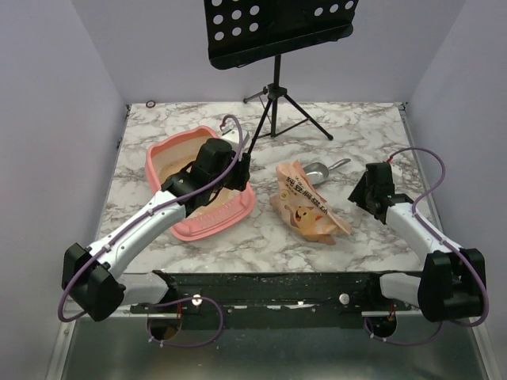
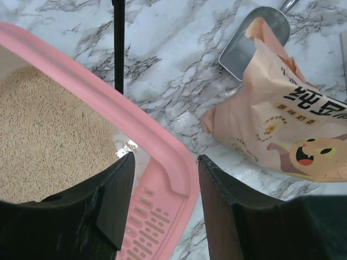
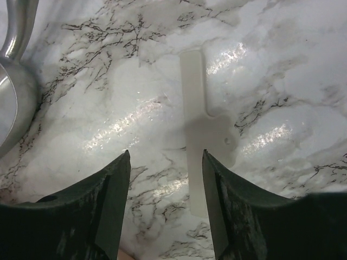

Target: Fill the litter box with clean litter

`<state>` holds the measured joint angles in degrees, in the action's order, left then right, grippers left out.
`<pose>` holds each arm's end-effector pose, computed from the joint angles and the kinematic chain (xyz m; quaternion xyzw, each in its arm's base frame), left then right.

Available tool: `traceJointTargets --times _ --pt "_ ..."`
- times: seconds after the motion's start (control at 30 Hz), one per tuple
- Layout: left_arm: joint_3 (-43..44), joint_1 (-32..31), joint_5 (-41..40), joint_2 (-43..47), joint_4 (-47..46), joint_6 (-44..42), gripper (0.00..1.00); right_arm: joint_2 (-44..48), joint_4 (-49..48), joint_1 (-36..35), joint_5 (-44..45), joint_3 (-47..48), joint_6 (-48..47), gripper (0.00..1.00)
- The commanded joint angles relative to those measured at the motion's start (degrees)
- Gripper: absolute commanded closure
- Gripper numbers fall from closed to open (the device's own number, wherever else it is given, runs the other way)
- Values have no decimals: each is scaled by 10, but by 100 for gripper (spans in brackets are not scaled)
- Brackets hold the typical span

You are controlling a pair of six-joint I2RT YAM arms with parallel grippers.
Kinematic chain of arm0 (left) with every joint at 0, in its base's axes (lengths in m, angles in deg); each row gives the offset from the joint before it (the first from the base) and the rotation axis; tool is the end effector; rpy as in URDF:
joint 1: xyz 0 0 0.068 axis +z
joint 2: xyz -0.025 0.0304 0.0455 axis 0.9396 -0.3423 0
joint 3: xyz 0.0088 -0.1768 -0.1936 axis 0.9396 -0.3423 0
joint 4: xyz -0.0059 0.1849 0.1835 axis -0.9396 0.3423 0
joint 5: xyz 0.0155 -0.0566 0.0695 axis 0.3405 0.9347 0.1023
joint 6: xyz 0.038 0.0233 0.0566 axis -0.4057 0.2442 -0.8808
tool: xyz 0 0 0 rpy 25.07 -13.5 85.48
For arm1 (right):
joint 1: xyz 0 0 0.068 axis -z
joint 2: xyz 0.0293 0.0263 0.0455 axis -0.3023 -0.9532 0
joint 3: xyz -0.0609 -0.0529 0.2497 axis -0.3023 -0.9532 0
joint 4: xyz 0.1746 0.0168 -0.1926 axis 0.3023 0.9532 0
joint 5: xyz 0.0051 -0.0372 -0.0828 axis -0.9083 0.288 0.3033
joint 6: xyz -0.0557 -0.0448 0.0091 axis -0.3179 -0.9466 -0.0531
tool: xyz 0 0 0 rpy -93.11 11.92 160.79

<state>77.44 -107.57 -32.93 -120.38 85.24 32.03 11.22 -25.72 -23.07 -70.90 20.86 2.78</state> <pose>0.2402 -0.1780 0.2982 0.1500 0.8623 -0.1775 0.4499 0.2542 0.0079 0.1723 0.2627 0.8936 -0.0126 0.3636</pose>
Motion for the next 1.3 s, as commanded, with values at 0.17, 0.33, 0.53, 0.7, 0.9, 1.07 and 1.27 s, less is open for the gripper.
traceJointTargets --times 0.17,0.33,0.53,0.7,0.9,1.07,1.27 --pt "186 1 78 -117 9 -60 32 51 -23 6 -52 -10 11 35" --pt "364 18 259 -255 98 -98 21 118 -4 5 -88 -5 -14 34" --pt "570 50 354 -422 229 -123 19 206 15 5 -116 -15 -37 32" --pt "645 91 412 -514 277 -123 19 252 30 5 -120 -22 -48 31" --pt "592 106 529 -540 246 -118 19 247 20 5 -150 -35 -49 31" --pt "523 103 581 -530 189 -98 19 243 6 5 -174 -42 -48 31" --pt "511 90 594 -537 173 -91 19 245 5 4 -177 -45 -48 31"
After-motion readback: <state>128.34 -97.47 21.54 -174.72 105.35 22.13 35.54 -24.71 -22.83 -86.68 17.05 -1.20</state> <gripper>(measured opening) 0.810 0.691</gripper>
